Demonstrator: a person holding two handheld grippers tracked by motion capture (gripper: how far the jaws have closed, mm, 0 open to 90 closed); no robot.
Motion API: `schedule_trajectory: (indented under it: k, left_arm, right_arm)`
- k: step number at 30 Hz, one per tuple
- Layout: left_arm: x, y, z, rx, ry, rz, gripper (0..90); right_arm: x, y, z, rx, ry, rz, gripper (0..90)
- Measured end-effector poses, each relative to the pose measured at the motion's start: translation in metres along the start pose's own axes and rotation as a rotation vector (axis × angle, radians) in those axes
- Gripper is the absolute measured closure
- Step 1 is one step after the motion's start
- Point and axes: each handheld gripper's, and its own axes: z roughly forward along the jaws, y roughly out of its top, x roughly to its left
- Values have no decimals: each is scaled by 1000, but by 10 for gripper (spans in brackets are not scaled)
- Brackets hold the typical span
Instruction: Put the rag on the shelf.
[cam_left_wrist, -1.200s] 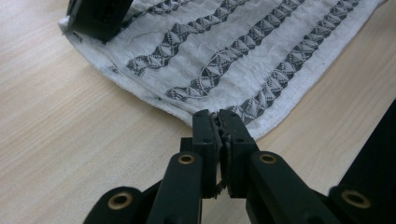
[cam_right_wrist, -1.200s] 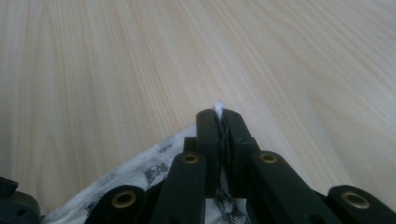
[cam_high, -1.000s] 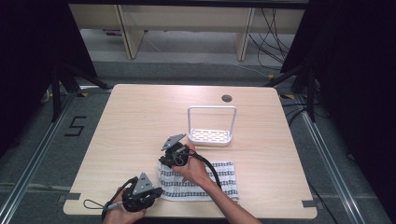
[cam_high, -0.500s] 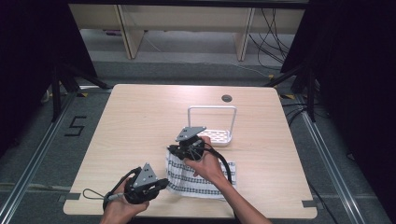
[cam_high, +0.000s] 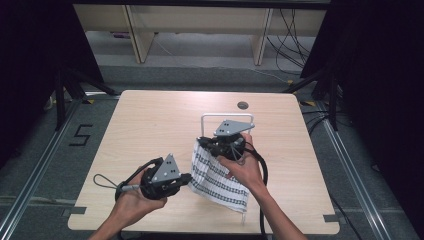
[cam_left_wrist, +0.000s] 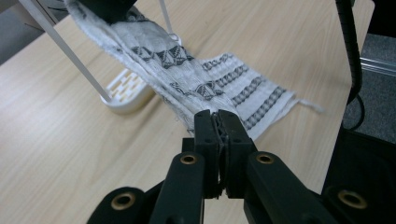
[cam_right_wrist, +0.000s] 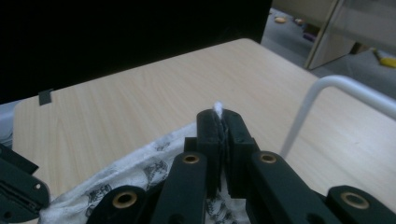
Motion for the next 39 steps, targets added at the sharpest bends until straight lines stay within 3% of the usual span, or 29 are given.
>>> schedule_trajectory:
  k: [7, 9, 11, 14, 16, 19, 20, 21, 25, 27, 36, 39]
  left_arm:
    - [18, 28, -6, -13, 3, 11, 868]
    - [28, 43, -9, -17, -5, 28, 867]
    - [31, 49, -10, -26, -1, 30, 867]
    - [40, 69, -17, -29, 21, 52, 867]
    - [45, 77, -20, -27, 30, 64, 866]
    - [50, 85, -22, -24, 44, 68, 866]
    - [56, 92, -21, -13, 57, 73, 866]
    - [59, 95, -21, -5, 62, 74, 866]
    - [69, 104, -16, 4, 66, 68, 866]
    - [78, 112, -10, 10, 65, 41, 866]
    - [102, 135, 5, 13, 88, -22, 867]
    - [108, 145, 4, 14, 103, -19, 867]
  right_arm:
    - [-13, 22, -32, -35, -92, 9, 879]
    - [-17, 27, -39, -49, -120, -4, 879]
    - [-21, 33, -48, -64, -132, -14, 880]
    - [-24, 40, -61, -88, -161, -11, 880]
    - [-25, 44, -68, -93, -169, 15, 880]
    - [-28, 48, -71, -121, -180, 5, 880]
    - [-31, 50, -74, -125, -204, 0, 880]
    - [-32, 51, -75, -123, -204, 18, 880]
    - [-40, 54, -74, -108, -235, 43, 880]
    - [-46, 54, -73, -98, -251, 53, 880]
    - [-64, 65, -76, -84, -327, 43, 880]
    - [-66, 71, -79, -93, -339, 51, 880]
